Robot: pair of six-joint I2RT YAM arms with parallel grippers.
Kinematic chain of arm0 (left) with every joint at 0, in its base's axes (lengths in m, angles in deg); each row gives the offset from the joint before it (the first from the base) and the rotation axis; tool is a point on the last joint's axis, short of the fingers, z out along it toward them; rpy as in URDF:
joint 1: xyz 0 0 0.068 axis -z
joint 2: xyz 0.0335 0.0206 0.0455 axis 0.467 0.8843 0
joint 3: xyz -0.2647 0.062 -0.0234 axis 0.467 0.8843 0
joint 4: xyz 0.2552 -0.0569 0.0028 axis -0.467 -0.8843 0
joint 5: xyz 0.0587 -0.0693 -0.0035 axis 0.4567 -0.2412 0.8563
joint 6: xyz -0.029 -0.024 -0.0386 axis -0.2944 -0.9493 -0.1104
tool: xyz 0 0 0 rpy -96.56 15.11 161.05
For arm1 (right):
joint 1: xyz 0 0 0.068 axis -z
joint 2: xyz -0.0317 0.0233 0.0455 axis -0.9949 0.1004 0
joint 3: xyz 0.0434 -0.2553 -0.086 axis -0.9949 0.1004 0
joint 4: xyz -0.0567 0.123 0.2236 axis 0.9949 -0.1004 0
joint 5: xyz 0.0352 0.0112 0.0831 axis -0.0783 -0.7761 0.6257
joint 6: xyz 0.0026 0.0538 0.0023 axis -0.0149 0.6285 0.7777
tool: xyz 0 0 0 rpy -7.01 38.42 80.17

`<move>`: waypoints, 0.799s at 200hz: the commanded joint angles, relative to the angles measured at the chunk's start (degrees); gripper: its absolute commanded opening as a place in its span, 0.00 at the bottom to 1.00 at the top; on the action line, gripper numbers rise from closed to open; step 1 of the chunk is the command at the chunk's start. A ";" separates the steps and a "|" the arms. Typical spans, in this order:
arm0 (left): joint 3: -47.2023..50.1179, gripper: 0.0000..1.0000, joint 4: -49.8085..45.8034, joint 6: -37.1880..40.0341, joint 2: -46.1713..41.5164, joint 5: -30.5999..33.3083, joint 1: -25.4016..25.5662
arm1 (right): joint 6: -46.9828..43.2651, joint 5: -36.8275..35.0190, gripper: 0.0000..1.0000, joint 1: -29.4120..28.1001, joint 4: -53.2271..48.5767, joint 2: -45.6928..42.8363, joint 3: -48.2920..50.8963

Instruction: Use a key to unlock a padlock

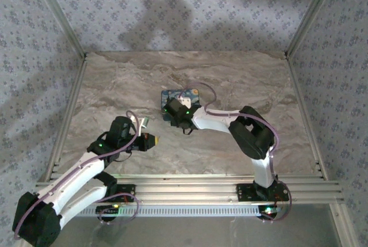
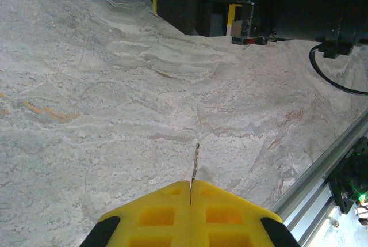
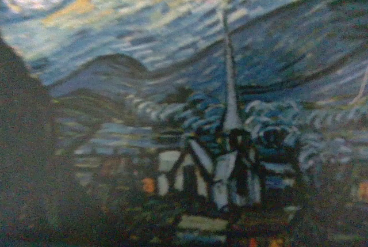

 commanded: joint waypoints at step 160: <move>0.58 0.00 2.44 2.70 -2.38 -2.34 -0.09 | -3.45 0.21 0.04 1.29 -1.31 0.30 -3.36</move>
